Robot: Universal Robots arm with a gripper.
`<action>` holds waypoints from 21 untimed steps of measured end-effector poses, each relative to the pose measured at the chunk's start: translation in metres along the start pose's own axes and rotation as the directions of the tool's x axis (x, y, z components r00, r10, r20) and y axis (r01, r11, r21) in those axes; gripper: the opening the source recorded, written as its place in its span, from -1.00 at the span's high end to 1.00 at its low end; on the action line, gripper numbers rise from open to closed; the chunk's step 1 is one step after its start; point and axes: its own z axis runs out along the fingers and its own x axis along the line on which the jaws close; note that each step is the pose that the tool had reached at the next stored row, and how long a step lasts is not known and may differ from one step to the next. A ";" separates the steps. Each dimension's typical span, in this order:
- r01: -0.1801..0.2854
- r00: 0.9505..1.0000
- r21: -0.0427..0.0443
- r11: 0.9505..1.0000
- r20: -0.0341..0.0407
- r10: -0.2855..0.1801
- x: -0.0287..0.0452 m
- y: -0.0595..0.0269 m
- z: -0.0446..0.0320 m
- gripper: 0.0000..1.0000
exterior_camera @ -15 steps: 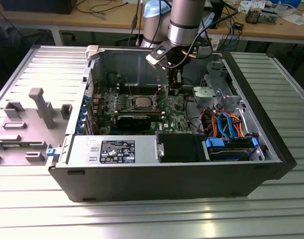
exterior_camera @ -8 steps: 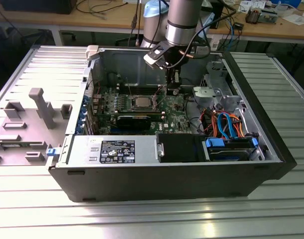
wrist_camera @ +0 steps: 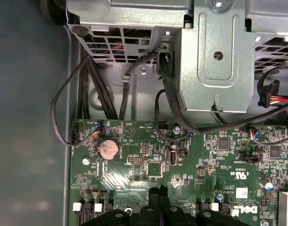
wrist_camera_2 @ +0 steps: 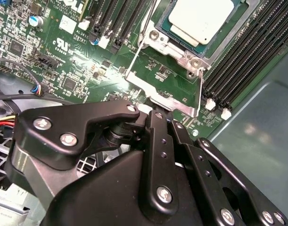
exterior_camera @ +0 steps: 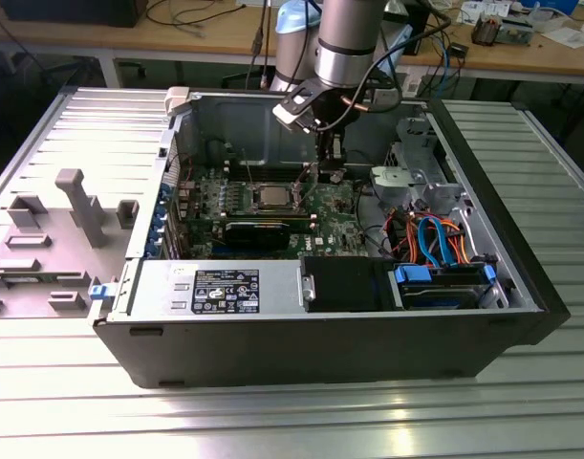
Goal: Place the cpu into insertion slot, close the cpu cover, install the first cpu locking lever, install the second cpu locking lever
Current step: 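Close the cpu cover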
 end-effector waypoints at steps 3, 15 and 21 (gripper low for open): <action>0.000 1.000 0.000 1.000 0.000 0.000 0.0001 -0.0013 0.0000 0.79; 0.000 1.000 0.000 1.000 0.000 0.000 0.0000 -0.0048 -0.0038 0.79; 0.000 1.000 0.000 1.000 0.000 0.000 0.0001 -0.0095 -0.0038 0.79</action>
